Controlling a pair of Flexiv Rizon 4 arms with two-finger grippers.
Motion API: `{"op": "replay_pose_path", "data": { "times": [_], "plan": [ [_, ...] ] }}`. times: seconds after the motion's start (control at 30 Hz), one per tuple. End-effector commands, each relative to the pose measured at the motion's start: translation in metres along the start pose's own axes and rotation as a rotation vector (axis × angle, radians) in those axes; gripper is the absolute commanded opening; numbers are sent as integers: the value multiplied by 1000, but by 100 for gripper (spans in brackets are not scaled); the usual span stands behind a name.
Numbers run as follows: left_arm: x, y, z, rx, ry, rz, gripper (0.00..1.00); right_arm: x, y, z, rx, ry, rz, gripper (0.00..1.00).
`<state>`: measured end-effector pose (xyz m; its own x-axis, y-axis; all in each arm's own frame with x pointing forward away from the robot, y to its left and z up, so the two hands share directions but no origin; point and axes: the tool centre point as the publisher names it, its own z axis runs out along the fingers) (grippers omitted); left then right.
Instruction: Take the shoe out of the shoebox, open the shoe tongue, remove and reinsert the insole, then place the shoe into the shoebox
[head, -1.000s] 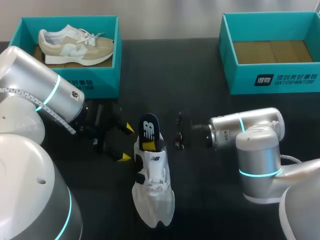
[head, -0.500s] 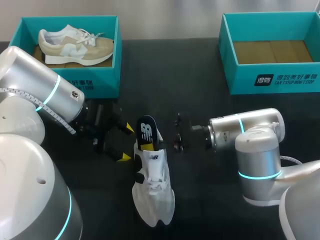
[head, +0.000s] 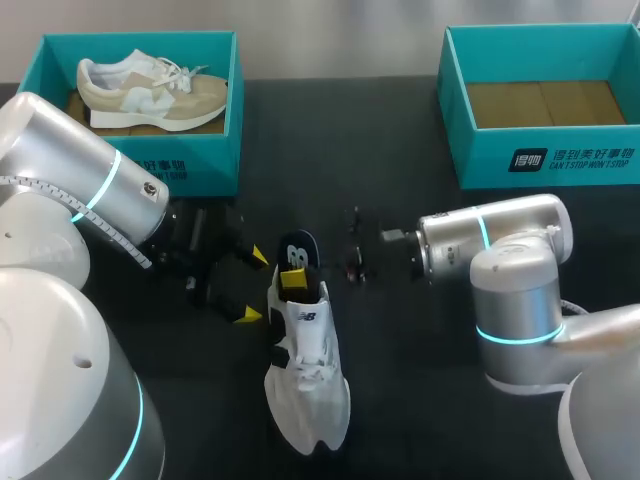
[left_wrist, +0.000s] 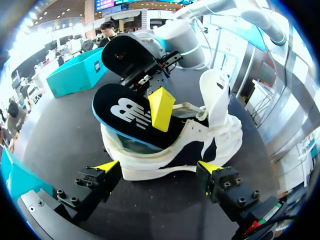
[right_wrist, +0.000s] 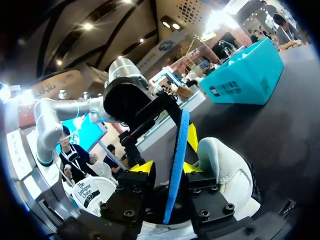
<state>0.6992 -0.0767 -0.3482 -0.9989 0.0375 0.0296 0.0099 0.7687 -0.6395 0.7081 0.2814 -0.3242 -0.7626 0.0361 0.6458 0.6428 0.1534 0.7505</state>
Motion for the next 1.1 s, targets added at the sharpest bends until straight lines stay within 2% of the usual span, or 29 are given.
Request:
{"op": "replay_pose_path", "data": {
  "times": [0.03,0.13,0.2,0.4,0.67,0.83,1.07,1.1],
  "plan": [
    [0,0,0,-1,-1,0,100,0,3,1,-2,-10,-1,32],
    [0,0,0,-1,-1,0,100,-1,5,0,-7,-20,-3,24],
    [0,0,0,-1,-1,0,100,-2,6,0,-8,-28,2,0],
    [0,0,0,-1,-1,0,100,-5,-2,2,-10,-21,47,0],
    [0,0,0,-1,-1,0,100,-2,-29,6,-21,-2,147,0],
    [0,0,0,-1,-1,0,100,-2,-47,6,-1,-4,198,0],
    [0,0,0,-1,-1,0,100,2,-39,6,7,5,165,0],
    [0,0,0,-1,-1,0,100,2,-37,6,7,4,162,3]
  ]
}}
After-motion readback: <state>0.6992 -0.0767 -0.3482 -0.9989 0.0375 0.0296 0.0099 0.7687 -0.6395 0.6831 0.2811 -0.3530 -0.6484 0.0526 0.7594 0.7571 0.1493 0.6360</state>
